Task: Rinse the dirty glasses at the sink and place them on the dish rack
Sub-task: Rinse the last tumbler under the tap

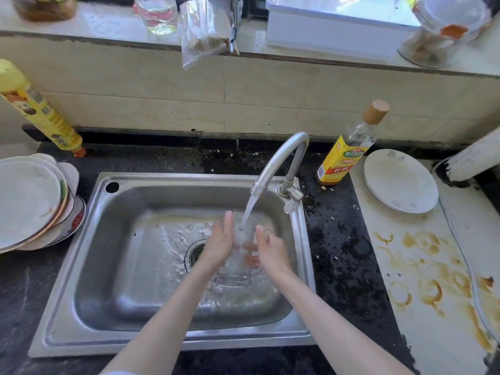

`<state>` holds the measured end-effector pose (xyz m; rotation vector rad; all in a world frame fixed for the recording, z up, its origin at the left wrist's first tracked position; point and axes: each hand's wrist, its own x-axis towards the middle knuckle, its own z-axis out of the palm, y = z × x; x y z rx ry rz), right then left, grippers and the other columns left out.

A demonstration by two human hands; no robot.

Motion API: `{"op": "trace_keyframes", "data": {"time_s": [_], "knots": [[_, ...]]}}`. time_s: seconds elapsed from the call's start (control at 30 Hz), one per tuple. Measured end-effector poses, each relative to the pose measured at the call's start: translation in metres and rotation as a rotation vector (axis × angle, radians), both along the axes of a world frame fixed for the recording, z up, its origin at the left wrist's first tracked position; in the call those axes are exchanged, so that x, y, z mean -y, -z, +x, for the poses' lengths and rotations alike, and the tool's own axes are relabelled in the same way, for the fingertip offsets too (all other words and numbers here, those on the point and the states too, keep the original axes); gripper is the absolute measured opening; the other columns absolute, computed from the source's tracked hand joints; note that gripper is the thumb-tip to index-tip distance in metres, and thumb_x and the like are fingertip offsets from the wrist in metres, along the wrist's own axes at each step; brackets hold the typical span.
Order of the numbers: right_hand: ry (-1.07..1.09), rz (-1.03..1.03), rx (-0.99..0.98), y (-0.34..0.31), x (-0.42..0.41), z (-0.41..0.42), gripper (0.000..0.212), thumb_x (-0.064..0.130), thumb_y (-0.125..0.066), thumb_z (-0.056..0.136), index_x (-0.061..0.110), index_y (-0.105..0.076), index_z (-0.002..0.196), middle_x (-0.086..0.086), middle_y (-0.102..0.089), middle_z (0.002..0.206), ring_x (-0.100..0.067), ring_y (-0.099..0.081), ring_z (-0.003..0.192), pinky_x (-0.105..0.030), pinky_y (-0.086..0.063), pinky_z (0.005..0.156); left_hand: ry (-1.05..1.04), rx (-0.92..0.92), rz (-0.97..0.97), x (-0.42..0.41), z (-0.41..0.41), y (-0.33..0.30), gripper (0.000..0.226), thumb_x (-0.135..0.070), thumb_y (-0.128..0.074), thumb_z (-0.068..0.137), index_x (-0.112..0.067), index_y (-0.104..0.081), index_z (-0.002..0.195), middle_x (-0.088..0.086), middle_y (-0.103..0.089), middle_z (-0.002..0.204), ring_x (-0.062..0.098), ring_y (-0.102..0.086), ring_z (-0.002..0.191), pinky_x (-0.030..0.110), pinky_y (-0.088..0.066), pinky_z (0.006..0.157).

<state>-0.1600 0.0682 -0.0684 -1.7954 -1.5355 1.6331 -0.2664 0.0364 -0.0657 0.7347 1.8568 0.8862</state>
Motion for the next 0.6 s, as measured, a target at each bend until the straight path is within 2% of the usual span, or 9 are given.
{"op": "trace_keyframes", "data": {"time_s": [0.07, 0.13, 0.2, 0.27, 0.37, 0.43, 0.5, 0.57, 0.6], "knots": [[0.037, -0.041, -0.043, -0.003, 0.001, -0.001, 0.047, 0.042, -0.034, 0.099, 0.003, -0.06, 0.096, -0.006, -0.073, 0.087, -0.028, -0.07, 0.078, -0.049, -0.055, 0.077, -0.003, 0.028, -0.051, -0.006, -0.006, 0.002, 0.079, -0.069, -0.011, 0.087, -0.014, -0.049, 0.128, 0.012, -0.056, 0.126, 0.028, -0.055, 0.115, 0.047, -0.042, 0.097], [0.142, -0.109, -0.131, -0.002, -0.005, 0.001, 0.039, 0.038, -0.034, 0.1, 0.01, -0.061, 0.106, -0.007, -0.072, 0.089, -0.026, -0.07, 0.076, -0.038, -0.055, 0.067, 0.044, 0.203, 0.004, -0.002, -0.011, 0.006, 0.076, -0.072, -0.015, 0.086, -0.02, -0.055, 0.125, 0.011, -0.058, 0.127, 0.029, -0.055, 0.116, 0.051, -0.043, 0.099], [0.23, -0.187, -0.249, -0.003, -0.011, 0.004, 0.032, 0.038, -0.033, 0.101, 0.019, -0.057, 0.113, -0.007, -0.07, 0.087, -0.021, -0.069, 0.073, -0.032, -0.054, 0.062, 0.112, 0.498, 0.06, 0.012, -0.009, 0.005, 0.076, -0.068, -0.014, 0.089, -0.018, -0.06, 0.122, 0.015, -0.063, 0.121, 0.03, -0.06, 0.111, 0.045, -0.05, 0.09], [0.239, -0.187, -0.257, -0.003, -0.017, 0.006, 0.032, 0.042, -0.033, 0.1, 0.024, -0.055, 0.114, -0.006, -0.069, 0.091, -0.017, -0.068, 0.075, -0.029, -0.053, 0.061, 0.134, 0.684, 0.119, 0.023, -0.004, 0.004, 0.073, -0.059, -0.014, 0.094, -0.009, -0.054, 0.129, 0.018, -0.061, 0.123, 0.03, -0.061, 0.11, 0.032, -0.052, 0.079], [0.171, -0.001, -0.087, 0.004, -0.019, 0.001, 0.044, 0.045, -0.031, 0.099, 0.014, -0.059, 0.111, -0.002, -0.066, 0.094, -0.017, -0.064, 0.082, -0.034, -0.053, 0.076, 0.039, 0.742, 0.198, 0.023, 0.003, 0.002, 0.061, -0.053, -0.026, 0.094, -0.011, -0.05, 0.132, 0.015, -0.061, 0.125, 0.029, -0.063, 0.107, 0.029, -0.053, 0.073], [0.162, 0.144, 0.017, 0.004, -0.018, -0.006, 0.04, 0.042, -0.03, 0.099, 0.013, -0.057, 0.106, 0.0, -0.061, 0.095, -0.017, -0.059, 0.088, -0.035, -0.05, 0.081, -0.03, 0.674, 0.183, 0.019, 0.006, -0.002, 0.059, -0.055, -0.034, 0.09, -0.013, -0.05, 0.129, 0.016, -0.062, 0.122, 0.03, -0.068, 0.094, 0.034, -0.055, 0.068], [0.135, 0.264, 0.073, -0.003, -0.019, -0.011, 0.037, 0.038, -0.028, 0.098, 0.015, -0.056, 0.105, -0.002, -0.057, 0.103, -0.021, -0.055, 0.099, -0.035, -0.045, 0.083, -0.075, 0.641, 0.182, 0.019, 0.009, 0.001, 0.058, -0.059, -0.041, 0.089, -0.018, -0.047, 0.13, 0.016, -0.062, 0.12, 0.034, -0.069, 0.09, 0.041, -0.057, 0.07], [-0.038, 0.367, 0.154, -0.01, -0.019, -0.015, 0.046, 0.039, -0.023, 0.099, 0.017, -0.045, 0.133, -0.002, -0.046, 0.134, -0.02, -0.04, 0.127, -0.039, -0.033, 0.105, -0.072, 0.626, 0.211, 0.02, 0.009, 0.004, 0.059, -0.061, -0.044, 0.087, -0.025, -0.043, 0.134, 0.013, -0.063, 0.12, 0.034, -0.067, 0.097, 0.048, -0.056, 0.076], [-0.174, 0.406, 0.187, -0.015, -0.015, -0.018, 0.05, 0.038, -0.019, 0.101, 0.017, -0.029, 0.146, 0.002, -0.03, 0.149, -0.016, -0.024, 0.139, -0.039, -0.019, 0.115, -0.065, 0.625, 0.219, 0.019, 0.008, 0.005, 0.059, -0.062, -0.044, 0.088, -0.026, -0.043, 0.135, 0.012, -0.063, 0.122, 0.031, -0.066, 0.101, 0.049, -0.055, 0.078]]}}
